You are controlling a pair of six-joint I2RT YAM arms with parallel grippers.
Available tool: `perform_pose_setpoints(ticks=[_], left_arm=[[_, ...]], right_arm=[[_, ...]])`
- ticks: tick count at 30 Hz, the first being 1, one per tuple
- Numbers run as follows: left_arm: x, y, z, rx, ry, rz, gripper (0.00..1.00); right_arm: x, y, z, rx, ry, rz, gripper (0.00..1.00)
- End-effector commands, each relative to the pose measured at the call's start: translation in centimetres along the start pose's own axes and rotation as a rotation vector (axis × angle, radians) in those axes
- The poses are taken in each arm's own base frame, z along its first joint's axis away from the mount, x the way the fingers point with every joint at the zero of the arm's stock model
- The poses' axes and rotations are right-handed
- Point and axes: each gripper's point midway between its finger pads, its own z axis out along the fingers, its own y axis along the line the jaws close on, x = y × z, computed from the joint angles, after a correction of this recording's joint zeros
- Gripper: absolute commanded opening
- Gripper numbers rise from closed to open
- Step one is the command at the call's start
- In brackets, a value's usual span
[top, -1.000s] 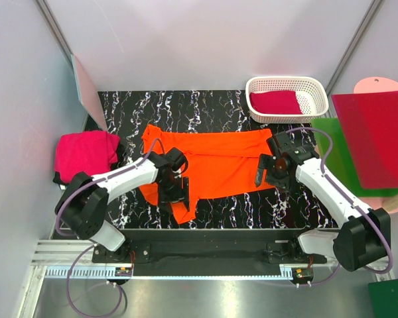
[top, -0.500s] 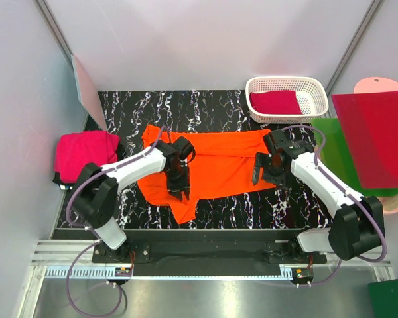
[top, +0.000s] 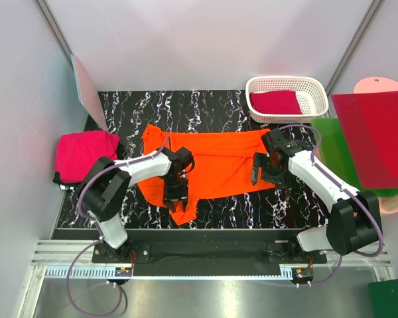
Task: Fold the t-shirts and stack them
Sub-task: Grap the side of the flattened tshirt closest away from the robot with both arms
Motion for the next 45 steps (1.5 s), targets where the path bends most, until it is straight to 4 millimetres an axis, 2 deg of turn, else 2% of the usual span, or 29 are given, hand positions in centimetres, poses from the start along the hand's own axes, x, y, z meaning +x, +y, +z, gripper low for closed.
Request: perform_pose_setpoints(ticks=[1,5,6,7,10,15,17,20,22,23,25,27,28,29,30,31,32,34,36,39,40,41,42,45], left_arm=[[1.5,0.6,1.4,-0.015,0.079,0.012,0.42],[2.0,1.0,1.8,-0.026,0.096,0.015,0.29],[2.0,1.0,1.7,-0.029,0.089,0.011,0.22],[2.1,1.1,1.6,-0.025,0.085,0.013,0.00],[2.5,1.2,1.1,-0.012,0.075,0.015,0.00],[4.4,2.4,-0.1,-0.024,0.100,0.016,0.00],[5.4,3.2,-0.5,-0.039,0.112,0.008,0.00],[6.4,4.0,-0.6,-0.039,0.114,-0.006,0.00],[6.9,4.4,-0.4,-0.043,0.125,-0.012,0.04],[7.1,4.6,-0.2,-0.047,0.135,-0.017,0.06],[7.2,4.7,0.0,-0.050,0.140,-0.022,0.18],[7.5,5.2,0.4,-0.063,0.145,-0.023,0.27],[7.6,5.4,0.6,-0.068,0.149,-0.024,0.36],[7.8,5.7,0.8,-0.077,0.155,-0.023,0.40],[7.9,5.8,1.0,-0.079,0.159,-0.024,0.44],[8.0,5.9,1.1,-0.079,0.162,-0.022,0.45],[8.2,6.2,1.3,-0.086,0.168,-0.024,0.45],[8.3,6.4,1.4,-0.091,0.170,-0.022,0.45],[8.3,6.6,1.4,-0.098,0.166,-0.017,0.45],[8.3,6.9,1.6,-0.109,0.161,-0.013,0.33],[8.2,7.0,1.6,-0.111,0.157,-0.013,0.25],[8.2,7.1,1.7,-0.115,0.154,-0.012,0.06],[8.2,7.1,1.7,-0.116,0.153,-0.013,0.00],[8.2,6.8,1.4,-0.097,0.145,-0.009,0.00]], right_arm=[[-1.5,0.8,-0.2,-0.025,-0.038,-0.013,0.89],[-1.6,0.9,0.1,-0.027,-0.036,-0.016,0.89],[-1.6,1.0,0.2,-0.029,-0.031,-0.020,0.89],[-1.6,1.0,0.3,-0.028,-0.028,-0.018,0.89],[-1.6,1.1,0.5,-0.033,-0.022,-0.022,0.89],[-1.5,1.0,0.9,-0.023,-0.008,-0.018,0.89],[-1.3,0.0,1.1,0.033,-0.008,0.007,0.89],[-1.0,-2.5,1.4,0.157,-0.018,0.116,0.90],[-0.9,-2.4,1.5,0.141,-0.027,0.208,0.89],[-0.2,-2.4,1.8,0.130,-0.004,0.248,0.89],[0.1,-1.5,2.0,0.080,-0.003,0.351,0.87],[1.5,-0.6,2.6,0.035,0.051,0.441,0.85],[1.8,-0.3,2.9,0.026,0.063,0.474,0.84],[3.4,0.3,3.5,-0.004,0.130,0.502,0.83],[3.9,0.7,3.8,-0.017,0.153,0.549,0.83],[4.3,1.0,4.2,-0.034,0.168,0.570,0.82],[5.8,1.0,4.8,-0.037,0.219,0.589,0.82],[7.5,0.9,5.6,-0.030,0.266,0.641,0.81],[8.2,1.4,5.7,-0.053,0.302,0.690,0.80],[8.6,1.5,6.1,-0.065,0.303,0.735,0.78],[8.5,1.5,6.1,-0.069,0.294,0.737,0.78],[8.3,1.5,6.2,-0.069,0.290,0.735,0.78],[8.2,1.6,6.2,-0.070,0.289,0.735,0.78],[7.5,2.0,6.1,-0.087,0.282,0.725,0.78]])
